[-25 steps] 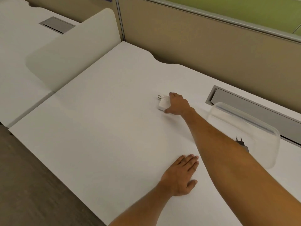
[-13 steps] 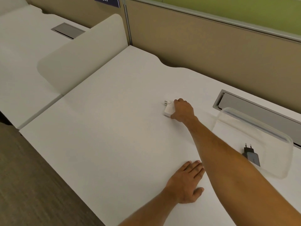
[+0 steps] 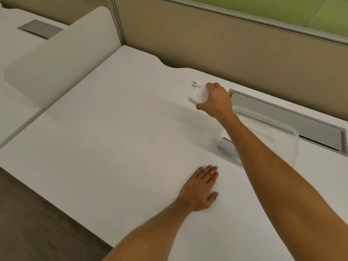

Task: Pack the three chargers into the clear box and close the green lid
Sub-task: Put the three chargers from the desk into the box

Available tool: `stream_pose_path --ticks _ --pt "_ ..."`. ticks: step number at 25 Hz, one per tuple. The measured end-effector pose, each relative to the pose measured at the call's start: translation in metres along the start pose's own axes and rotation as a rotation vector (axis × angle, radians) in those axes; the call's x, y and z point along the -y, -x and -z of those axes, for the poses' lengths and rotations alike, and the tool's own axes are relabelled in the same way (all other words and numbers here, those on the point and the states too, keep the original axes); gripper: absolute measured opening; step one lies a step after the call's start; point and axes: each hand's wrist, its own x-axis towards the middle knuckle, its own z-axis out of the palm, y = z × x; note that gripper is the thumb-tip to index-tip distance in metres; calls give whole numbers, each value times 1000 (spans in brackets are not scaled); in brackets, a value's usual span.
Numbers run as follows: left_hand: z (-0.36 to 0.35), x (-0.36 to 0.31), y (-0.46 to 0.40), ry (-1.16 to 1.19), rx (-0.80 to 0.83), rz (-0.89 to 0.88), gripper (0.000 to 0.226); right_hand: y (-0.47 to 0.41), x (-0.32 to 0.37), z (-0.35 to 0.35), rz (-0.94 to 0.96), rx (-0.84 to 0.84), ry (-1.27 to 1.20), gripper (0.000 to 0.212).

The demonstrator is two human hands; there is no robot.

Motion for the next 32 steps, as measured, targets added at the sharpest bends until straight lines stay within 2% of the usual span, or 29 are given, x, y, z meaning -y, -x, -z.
stream_pose_path --ticks 7,11,19,23,28,30,32 --pt "-1 0 -1 -8 -5 -18 68 53 -58 40 -324 -89 -84 75" --pt "-1 0 0 -2 -25 -22 67 75 -92 40 -477 -10 -42 70" --pt "2 -1 1 -8 -42 -19 66 88 -129 3 -512 282 81 76" --pt "7 -3 2 -5 -38 -9 64 84 -134 -8 -518 329 79 75" --pt "8 -2 2 -2 -36 -11 64 86 -138 -10 -507 309 35 70" --pt "6 -2 2 -9 -38 -13 64 88 -139 -3 -496 226 27 65" --pt "4 0 1 -14 -40 -20 65 92 -142 13 -480 61 -8 56"
